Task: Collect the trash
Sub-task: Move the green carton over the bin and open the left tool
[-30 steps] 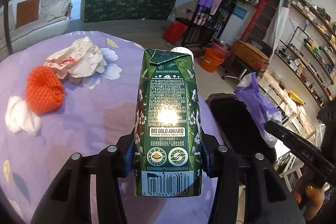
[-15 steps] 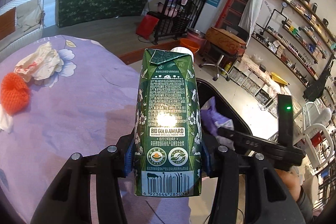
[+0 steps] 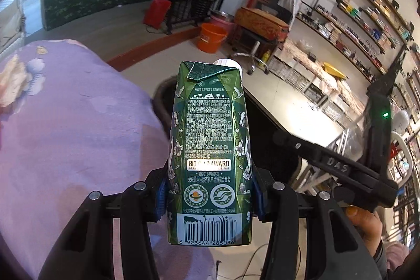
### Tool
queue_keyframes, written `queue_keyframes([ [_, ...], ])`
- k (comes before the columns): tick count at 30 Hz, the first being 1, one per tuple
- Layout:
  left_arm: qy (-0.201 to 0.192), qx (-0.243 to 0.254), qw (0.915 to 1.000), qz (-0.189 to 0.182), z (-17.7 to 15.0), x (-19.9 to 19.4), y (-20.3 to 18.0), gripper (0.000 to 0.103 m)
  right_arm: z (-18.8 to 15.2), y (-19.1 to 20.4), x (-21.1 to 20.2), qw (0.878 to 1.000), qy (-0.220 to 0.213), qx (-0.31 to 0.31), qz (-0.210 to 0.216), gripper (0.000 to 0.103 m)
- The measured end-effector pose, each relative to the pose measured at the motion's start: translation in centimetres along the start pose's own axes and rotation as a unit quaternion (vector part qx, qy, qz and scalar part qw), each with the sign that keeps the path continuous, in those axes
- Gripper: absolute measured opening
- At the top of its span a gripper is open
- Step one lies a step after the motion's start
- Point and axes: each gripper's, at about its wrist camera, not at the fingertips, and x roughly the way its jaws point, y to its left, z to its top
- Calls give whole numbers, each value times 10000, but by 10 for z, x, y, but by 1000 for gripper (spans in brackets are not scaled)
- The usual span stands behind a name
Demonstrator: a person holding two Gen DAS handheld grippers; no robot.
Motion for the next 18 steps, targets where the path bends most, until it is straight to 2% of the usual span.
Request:
queue_keyframes([
  [2,171,21,9998,-79,2,13,-7,48,2,-6,-12,9998,-183,16,-106,86],
  [7,444,193,9987,-168,5,36,-21,48,6,-20,-30,9987,-411,116,-282,90],
  [18,851,614,9944,-76,2,71,-42,48,7,-45,-48,9963,-663,354,-418,90],
])
